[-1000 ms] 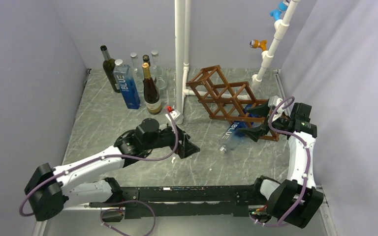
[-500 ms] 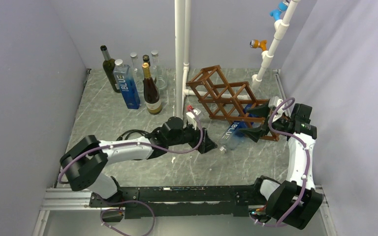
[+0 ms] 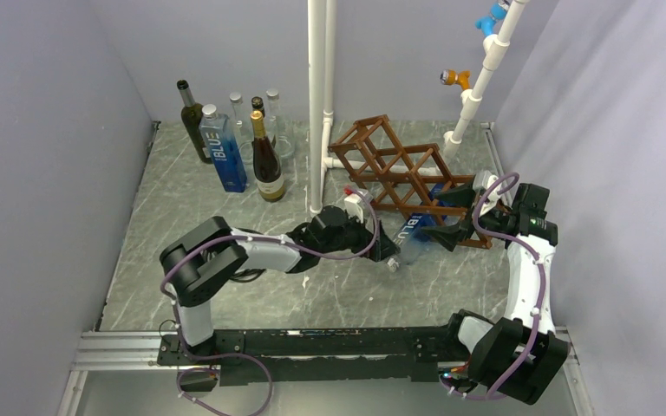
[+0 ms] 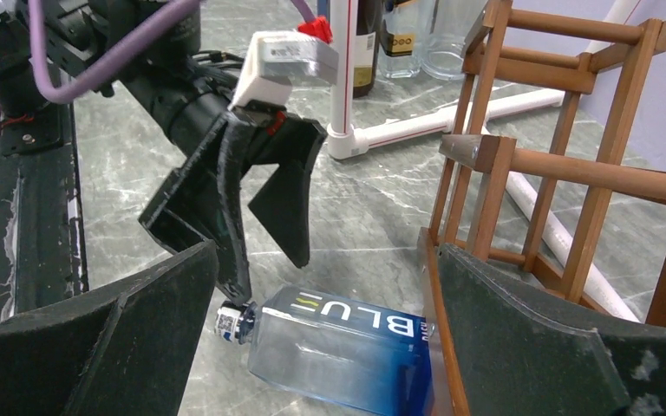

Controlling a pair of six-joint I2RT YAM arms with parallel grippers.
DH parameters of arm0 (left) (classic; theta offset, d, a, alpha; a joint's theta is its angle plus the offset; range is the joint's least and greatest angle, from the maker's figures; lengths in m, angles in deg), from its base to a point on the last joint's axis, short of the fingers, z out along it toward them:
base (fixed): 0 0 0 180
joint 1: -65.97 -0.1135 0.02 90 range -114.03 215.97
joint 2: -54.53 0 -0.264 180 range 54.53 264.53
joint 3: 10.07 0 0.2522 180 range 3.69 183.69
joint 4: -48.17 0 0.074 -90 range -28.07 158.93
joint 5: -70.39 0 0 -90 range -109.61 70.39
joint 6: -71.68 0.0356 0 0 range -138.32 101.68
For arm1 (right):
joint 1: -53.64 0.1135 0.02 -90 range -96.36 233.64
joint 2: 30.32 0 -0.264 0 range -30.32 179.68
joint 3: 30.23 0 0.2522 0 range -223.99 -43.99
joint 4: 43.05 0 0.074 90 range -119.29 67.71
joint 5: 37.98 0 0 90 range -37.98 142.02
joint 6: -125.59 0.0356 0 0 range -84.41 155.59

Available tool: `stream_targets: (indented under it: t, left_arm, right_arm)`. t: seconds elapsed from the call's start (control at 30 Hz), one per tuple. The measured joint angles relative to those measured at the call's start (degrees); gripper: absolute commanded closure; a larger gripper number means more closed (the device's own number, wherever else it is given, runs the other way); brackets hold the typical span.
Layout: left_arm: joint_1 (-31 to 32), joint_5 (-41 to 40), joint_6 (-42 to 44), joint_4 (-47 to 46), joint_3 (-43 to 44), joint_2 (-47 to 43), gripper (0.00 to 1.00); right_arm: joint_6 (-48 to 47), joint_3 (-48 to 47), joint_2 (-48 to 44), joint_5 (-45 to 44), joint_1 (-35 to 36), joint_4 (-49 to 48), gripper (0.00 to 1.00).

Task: Take the wine bottle off the wine rack
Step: Pick up the wine bottle from the wine rack.

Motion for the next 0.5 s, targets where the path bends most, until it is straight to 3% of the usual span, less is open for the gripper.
stream_targets:
  t: [0.5]
  left_arm:
    - [0.0, 1.7, -3.48, -1.4, 8.66, 9.31, 0.0]
  right_arm:
    - [0.0, 0.15, 0.0, 0.02, -0.02, -0.35, 0.0]
